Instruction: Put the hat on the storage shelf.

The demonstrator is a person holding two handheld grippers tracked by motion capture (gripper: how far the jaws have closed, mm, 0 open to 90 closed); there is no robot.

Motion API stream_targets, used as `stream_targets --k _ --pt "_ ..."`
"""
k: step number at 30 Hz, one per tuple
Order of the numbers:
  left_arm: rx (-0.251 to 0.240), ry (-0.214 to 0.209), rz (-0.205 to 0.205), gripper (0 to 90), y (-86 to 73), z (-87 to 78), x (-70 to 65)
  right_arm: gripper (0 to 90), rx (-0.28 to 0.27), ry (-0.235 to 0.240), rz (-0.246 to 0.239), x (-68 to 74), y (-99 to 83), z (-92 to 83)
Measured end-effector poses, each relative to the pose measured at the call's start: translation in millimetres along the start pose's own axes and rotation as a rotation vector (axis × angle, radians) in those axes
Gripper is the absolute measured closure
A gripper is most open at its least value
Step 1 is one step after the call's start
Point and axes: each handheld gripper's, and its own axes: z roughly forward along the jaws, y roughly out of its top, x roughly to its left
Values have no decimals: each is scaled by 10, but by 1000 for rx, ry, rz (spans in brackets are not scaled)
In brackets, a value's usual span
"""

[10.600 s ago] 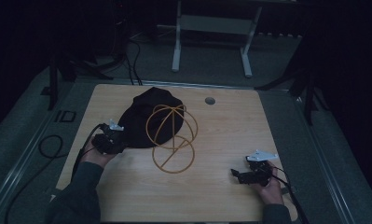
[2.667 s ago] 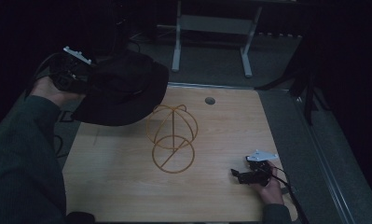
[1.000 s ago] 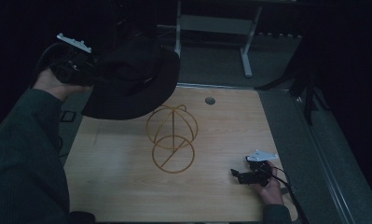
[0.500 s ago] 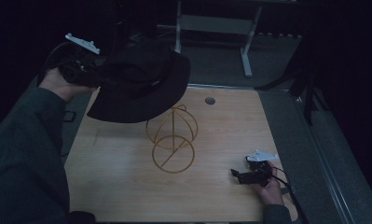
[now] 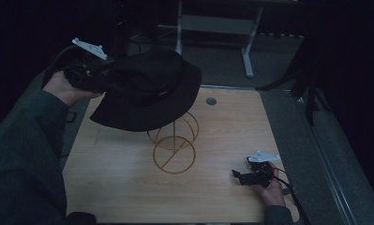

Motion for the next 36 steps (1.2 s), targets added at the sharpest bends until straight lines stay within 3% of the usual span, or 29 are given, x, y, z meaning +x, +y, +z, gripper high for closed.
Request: stream_targets --k 5,15,36 --pt "16 -6 44 882 39 59 -98 112 0 0 0 0 0 0" --pt "47 -31 81 882 80 180 -200 112 1 0 1 3 -1 -2" --pt "38 -89 84 881 4 320 -241 112 1 0 0 4 -3 -4"
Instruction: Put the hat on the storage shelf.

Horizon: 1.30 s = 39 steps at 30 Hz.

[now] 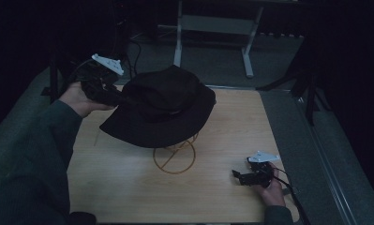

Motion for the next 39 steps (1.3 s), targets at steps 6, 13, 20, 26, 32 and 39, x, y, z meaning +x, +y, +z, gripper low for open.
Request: stream_targets --k 6,13,20,26,32,39 --pt "25 -22 16 881 9 58 -32 112 0 0 0 1 0 -1" --pt "59 -30 14 877 -14 212 -34 112 -1 1 2 3 -1 -1" --pt "65 -40 -7 871 -52 284 -1 112 -1 1 2 3 -1 -1" --pt "81 -39 -21 856 -74 345 26 112 -1 1 1 3 -2 -1" --pt "94 -46 -5 809 -83 401 15 112 -1 1 1 3 -2 -1" --pt "87 -43 11 782 -65 444 -27 112 -1 1 1 3 -2 -1"
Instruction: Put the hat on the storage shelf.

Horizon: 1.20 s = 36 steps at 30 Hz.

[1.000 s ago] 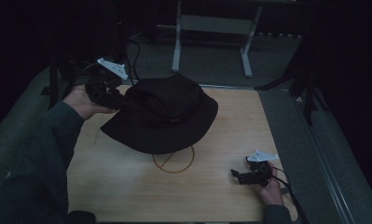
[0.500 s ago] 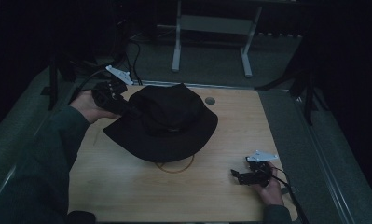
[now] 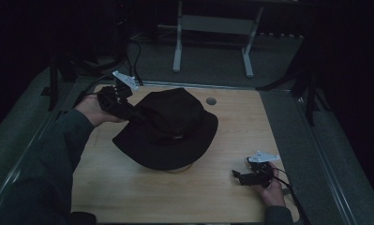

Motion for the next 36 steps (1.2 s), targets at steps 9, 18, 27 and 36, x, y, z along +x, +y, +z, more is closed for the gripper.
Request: stream_targets --k 9,18,27,36 --pt "-59 11 -8 727 66 -33 -22 112 0 0 0 0 0 0" --pt "-84 36 11 723 170 -18 -102 112 0 0 1 0 0 0" --pt "-24 24 6 492 238 84 -145 112 0 0 -1 -1 0 -1" --pt "-62 44 -30 288 199 -8 -122 112 0 1 -2 -1 -1 0"
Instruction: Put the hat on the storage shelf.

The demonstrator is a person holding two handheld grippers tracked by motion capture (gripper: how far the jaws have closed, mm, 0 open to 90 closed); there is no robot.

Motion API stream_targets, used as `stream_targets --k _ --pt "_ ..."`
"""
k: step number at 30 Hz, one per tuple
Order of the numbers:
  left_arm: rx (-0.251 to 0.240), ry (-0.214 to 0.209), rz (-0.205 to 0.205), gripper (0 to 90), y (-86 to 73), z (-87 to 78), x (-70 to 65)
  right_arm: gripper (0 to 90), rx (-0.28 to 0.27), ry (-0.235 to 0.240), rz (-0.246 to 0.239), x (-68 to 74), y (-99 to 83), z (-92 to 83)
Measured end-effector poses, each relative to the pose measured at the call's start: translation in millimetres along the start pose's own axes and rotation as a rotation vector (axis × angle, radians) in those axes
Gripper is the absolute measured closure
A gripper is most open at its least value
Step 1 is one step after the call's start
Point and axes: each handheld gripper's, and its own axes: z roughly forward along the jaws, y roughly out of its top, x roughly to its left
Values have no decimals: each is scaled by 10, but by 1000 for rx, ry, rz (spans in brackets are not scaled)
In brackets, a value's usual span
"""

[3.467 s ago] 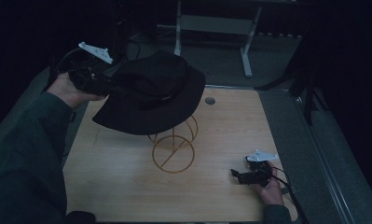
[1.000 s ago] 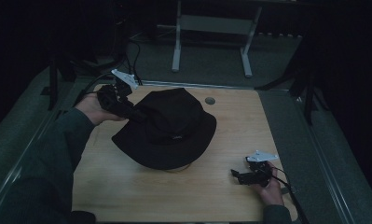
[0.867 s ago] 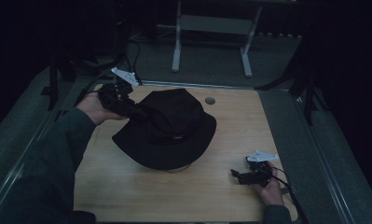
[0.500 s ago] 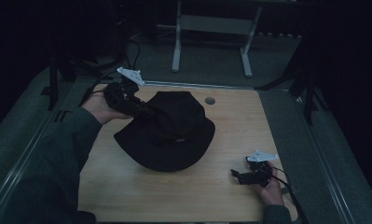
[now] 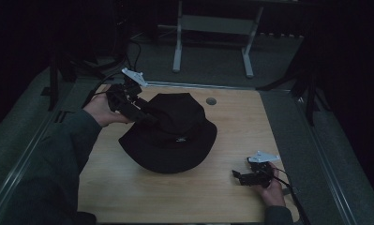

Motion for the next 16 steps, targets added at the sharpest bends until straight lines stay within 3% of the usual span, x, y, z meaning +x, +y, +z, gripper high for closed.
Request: stream_targets --k 3,8,16 --pt "-12 19 -15 270 -19 -47 22 112 0 0 0 0 0 0" --pt "-17 90 -30 229 -67 -91 57 112 0 0 0 1 -1 -1" --pt "-58 121 -58 229 -232 -221 123 112 0 1 -1 2 -3 -3"
